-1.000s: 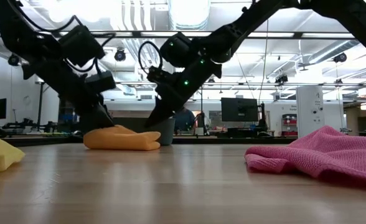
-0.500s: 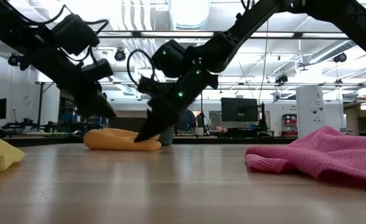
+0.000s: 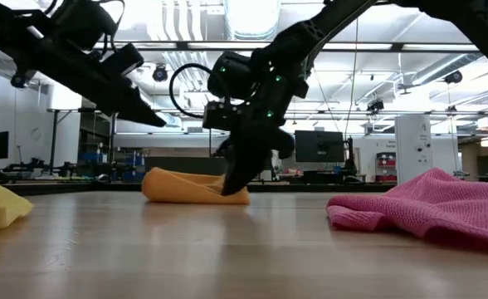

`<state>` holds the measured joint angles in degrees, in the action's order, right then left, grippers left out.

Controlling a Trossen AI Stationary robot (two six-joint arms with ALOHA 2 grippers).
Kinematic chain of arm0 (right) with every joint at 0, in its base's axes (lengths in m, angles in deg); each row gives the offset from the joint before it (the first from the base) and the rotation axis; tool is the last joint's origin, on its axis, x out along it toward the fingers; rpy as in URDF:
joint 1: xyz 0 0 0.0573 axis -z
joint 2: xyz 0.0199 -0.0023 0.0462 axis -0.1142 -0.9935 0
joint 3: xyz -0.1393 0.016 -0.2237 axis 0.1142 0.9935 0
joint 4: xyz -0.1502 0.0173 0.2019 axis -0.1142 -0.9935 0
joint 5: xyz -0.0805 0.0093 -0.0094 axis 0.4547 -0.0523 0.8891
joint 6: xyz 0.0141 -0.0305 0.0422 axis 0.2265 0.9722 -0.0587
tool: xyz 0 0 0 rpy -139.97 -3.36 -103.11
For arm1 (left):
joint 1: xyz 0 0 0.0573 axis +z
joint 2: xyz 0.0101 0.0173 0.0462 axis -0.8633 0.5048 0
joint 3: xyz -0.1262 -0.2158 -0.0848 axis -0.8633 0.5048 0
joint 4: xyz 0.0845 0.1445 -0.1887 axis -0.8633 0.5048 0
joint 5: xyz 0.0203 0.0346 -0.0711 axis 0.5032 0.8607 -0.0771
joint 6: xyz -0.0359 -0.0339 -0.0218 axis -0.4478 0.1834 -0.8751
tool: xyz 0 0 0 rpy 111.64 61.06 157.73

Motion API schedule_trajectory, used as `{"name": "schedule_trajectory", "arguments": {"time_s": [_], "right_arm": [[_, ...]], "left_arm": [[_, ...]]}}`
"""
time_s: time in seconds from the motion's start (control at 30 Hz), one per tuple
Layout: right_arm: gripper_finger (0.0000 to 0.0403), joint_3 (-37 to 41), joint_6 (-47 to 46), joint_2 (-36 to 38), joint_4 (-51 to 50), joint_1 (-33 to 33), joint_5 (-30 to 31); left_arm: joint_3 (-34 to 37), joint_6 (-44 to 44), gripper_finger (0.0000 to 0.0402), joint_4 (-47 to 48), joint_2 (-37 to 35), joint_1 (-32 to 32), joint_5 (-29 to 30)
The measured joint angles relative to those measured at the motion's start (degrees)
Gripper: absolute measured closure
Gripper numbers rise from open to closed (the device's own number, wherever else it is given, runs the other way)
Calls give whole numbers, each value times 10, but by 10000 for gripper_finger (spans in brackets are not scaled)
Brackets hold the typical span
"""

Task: Fold microfiber towels
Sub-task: Fold the orange towel

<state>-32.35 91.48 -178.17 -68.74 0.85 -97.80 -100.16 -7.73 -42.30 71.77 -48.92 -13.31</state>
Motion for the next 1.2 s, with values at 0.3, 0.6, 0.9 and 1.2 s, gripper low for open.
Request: {"name": "schedule_trajectory", "arguments": {"time_s": [0.3,0.6,0.9,1.2], "right_arm": [[394,5,4,48,-37,-9,2],[394,9,-5,102,-49,-8,2],[394,77,-28,152,-5,6,10],[394,155,-102,170,122,55,53]], "left_arm": [[0,-67,262,0,32,-1,-49],[0,-89,262,-71,115,-2,-92],[-2,-89,262,-141,223,-2,-115],[-21,-89,264,-151,290,-1,-128]]}}
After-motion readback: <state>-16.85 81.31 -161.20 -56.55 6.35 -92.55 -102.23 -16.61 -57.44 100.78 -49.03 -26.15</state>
